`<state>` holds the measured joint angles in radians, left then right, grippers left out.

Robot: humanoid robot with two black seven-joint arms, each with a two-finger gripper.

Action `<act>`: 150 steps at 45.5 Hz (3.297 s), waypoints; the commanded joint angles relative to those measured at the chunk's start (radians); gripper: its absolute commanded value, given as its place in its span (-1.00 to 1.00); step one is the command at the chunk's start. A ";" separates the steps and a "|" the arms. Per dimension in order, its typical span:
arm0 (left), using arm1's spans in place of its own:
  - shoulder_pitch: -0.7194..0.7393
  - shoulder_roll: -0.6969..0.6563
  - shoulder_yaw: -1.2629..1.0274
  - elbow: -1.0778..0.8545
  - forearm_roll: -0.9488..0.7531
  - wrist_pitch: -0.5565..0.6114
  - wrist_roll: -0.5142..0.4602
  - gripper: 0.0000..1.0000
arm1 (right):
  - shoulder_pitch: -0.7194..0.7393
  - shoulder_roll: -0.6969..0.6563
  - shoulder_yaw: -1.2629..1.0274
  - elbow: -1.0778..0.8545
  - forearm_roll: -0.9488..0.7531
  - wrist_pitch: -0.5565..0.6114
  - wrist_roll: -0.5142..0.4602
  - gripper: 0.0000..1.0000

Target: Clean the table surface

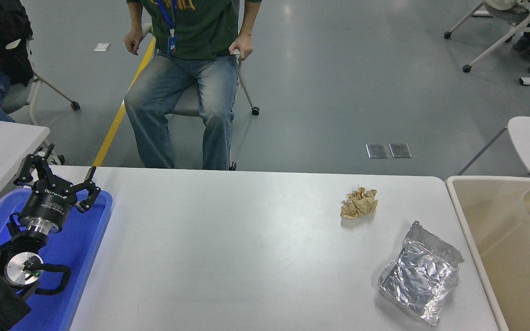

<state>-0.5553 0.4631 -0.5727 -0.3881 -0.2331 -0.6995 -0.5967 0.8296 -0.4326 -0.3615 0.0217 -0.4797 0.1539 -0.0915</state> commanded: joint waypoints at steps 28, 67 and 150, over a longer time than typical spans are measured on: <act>0.000 0.000 0.001 0.000 0.000 0.000 0.000 1.00 | -0.093 0.103 0.110 -0.032 0.006 -0.135 -0.068 -1.00; 0.000 0.000 0.001 0.000 0.000 0.000 0.000 1.00 | -0.066 0.042 0.111 -0.020 0.078 -0.140 -0.065 0.97; 0.000 -0.001 -0.001 0.000 0.000 0.000 0.000 1.00 | -0.170 -0.143 0.924 1.204 0.079 -0.327 0.053 0.97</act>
<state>-0.5553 0.4629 -0.5724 -0.3881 -0.2331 -0.6995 -0.5967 0.7307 -0.7249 0.4566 1.2282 -0.3989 -0.1380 -0.0688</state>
